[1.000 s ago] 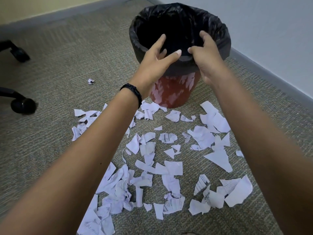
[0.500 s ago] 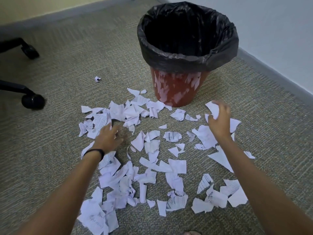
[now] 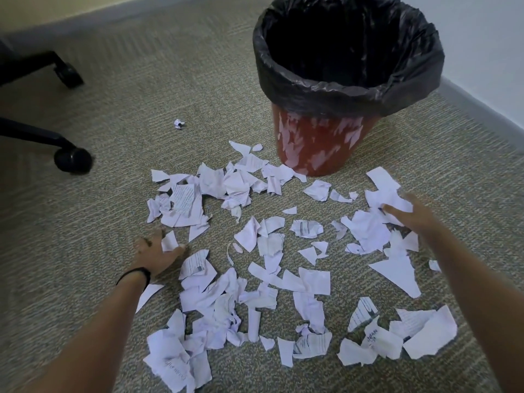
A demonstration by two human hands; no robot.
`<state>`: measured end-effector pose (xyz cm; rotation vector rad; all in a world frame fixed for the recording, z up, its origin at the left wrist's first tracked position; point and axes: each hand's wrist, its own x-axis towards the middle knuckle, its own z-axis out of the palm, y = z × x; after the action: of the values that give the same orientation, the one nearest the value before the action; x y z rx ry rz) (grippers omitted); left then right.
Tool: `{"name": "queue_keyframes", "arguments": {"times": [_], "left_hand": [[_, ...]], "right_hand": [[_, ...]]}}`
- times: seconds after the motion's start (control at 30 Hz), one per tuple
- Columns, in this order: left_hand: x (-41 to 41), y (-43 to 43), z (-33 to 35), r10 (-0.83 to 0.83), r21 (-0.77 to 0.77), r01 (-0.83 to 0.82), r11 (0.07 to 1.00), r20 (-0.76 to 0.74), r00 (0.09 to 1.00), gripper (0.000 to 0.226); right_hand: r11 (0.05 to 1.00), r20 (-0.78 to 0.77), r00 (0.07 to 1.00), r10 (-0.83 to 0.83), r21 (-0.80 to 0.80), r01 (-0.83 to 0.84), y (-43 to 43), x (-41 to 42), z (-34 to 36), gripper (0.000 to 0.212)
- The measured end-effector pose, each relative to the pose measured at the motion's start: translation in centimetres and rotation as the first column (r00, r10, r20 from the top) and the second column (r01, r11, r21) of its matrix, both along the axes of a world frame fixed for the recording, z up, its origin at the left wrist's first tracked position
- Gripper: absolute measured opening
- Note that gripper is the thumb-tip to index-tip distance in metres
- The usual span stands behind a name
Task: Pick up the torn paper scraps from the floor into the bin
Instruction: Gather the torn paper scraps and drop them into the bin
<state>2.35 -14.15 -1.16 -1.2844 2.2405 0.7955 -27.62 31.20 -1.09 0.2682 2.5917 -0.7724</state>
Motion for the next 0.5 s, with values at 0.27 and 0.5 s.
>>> {"name": "queue_keyframes", "arguments": {"times": [0.27, 0.5], "left_hand": [[-4.3, 5.2, 1.6, -0.395, 0.089, 0.385, 0.919, 0.192, 0.899, 0.093], [-6.2, 11.1, 2.5, -0.626, 0.131, 0.614, 0.779, 0.222, 0.747, 0.099]], "right_hand": [[0.965, 0.024, 0.965, 0.26, 0.041, -0.261, -4.3, 3.2, -1.0, 0.094], [0.888, 0.058, 0.886, 0.46, -0.026, -0.46, -8.6, 9.1, 0.3, 0.069]]}}
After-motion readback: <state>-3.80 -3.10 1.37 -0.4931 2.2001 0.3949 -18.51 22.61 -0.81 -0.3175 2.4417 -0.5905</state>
